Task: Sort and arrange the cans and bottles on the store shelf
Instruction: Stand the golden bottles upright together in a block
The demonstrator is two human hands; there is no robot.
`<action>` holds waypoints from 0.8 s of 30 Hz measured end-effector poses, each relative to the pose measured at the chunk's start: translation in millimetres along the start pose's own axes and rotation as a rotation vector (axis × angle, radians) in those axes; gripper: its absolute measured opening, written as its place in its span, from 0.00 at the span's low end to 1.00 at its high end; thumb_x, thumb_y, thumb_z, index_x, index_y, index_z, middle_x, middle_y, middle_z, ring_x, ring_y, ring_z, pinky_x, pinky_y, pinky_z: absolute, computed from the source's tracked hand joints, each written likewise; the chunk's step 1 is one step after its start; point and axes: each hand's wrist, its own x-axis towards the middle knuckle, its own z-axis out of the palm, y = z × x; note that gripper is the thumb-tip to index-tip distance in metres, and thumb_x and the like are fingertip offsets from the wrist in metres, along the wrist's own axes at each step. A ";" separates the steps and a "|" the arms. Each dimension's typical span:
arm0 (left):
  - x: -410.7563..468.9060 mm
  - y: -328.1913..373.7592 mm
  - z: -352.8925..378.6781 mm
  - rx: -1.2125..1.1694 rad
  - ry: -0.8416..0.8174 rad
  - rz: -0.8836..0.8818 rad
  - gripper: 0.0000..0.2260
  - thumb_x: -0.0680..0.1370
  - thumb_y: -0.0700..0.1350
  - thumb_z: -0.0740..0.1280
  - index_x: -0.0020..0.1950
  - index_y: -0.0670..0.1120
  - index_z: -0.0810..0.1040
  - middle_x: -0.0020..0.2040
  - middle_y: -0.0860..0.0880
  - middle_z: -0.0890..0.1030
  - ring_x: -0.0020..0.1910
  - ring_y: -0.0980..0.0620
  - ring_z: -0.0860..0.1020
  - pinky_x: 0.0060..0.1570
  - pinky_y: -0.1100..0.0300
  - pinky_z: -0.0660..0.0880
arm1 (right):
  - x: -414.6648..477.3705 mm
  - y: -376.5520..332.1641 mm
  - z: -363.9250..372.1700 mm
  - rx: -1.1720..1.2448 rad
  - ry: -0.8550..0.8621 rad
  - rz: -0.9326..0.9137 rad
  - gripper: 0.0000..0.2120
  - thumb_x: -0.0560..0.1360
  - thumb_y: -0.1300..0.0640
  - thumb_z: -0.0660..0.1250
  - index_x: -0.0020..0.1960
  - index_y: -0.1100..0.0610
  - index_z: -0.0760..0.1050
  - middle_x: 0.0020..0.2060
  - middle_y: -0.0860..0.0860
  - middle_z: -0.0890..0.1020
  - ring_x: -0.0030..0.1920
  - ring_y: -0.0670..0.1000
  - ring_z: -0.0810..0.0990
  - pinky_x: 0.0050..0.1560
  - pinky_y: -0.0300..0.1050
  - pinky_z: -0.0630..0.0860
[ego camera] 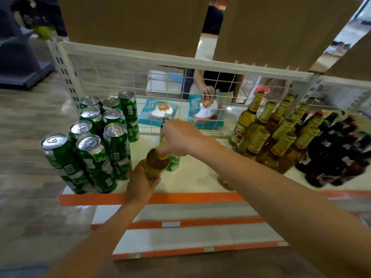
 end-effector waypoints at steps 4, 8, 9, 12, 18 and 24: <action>-17.3 24.2 11.0 -0.069 -0.040 0.020 0.25 0.66 0.54 0.79 0.59 0.53 0.73 0.50 0.53 0.81 0.46 0.52 0.79 0.42 0.59 0.75 | -7.2 8.1 -24.8 -0.083 -0.072 0.011 0.10 0.68 0.52 0.74 0.42 0.55 0.76 0.37 0.51 0.77 0.38 0.50 0.77 0.30 0.43 0.69; -8.5 63.9 29.4 -0.323 -0.274 0.080 0.24 0.66 0.50 0.81 0.58 0.57 0.76 0.52 0.55 0.84 0.51 0.56 0.81 0.51 0.62 0.77 | -14.2 35.1 -60.2 -0.114 -0.147 0.084 0.12 0.68 0.52 0.75 0.37 0.56 0.73 0.35 0.51 0.80 0.38 0.51 0.80 0.31 0.43 0.70; -1.3 75.0 37.1 -0.239 -0.276 0.116 0.25 0.65 0.53 0.81 0.59 0.57 0.76 0.53 0.55 0.84 0.52 0.56 0.81 0.53 0.59 0.78 | -14.5 43.4 -68.1 -0.135 -0.156 0.106 0.11 0.69 0.52 0.76 0.39 0.57 0.76 0.37 0.51 0.82 0.40 0.51 0.81 0.32 0.43 0.73; 26.6 112.6 60.8 0.060 -0.292 0.145 0.33 0.65 0.63 0.77 0.66 0.53 0.73 0.55 0.53 0.83 0.54 0.52 0.81 0.53 0.55 0.79 | -11.7 77.9 -86.3 -0.146 -0.195 0.196 0.14 0.71 0.51 0.75 0.51 0.58 0.80 0.42 0.51 0.83 0.42 0.49 0.82 0.39 0.43 0.78; 83.2 162.8 116.8 0.362 -0.440 0.206 0.32 0.67 0.64 0.74 0.64 0.49 0.71 0.53 0.49 0.81 0.51 0.47 0.81 0.47 0.56 0.77 | 12.2 161.8 -95.0 -0.131 -0.288 0.319 0.15 0.74 0.52 0.73 0.57 0.59 0.80 0.38 0.48 0.85 0.40 0.46 0.84 0.51 0.47 0.81; 100.3 177.1 171.8 0.149 -0.507 0.162 0.27 0.70 0.56 0.76 0.63 0.47 0.73 0.54 0.46 0.82 0.52 0.45 0.81 0.50 0.52 0.80 | 30.1 223.7 -79.1 -0.105 -0.398 0.358 0.12 0.74 0.53 0.73 0.52 0.60 0.80 0.35 0.49 0.86 0.38 0.46 0.86 0.48 0.45 0.81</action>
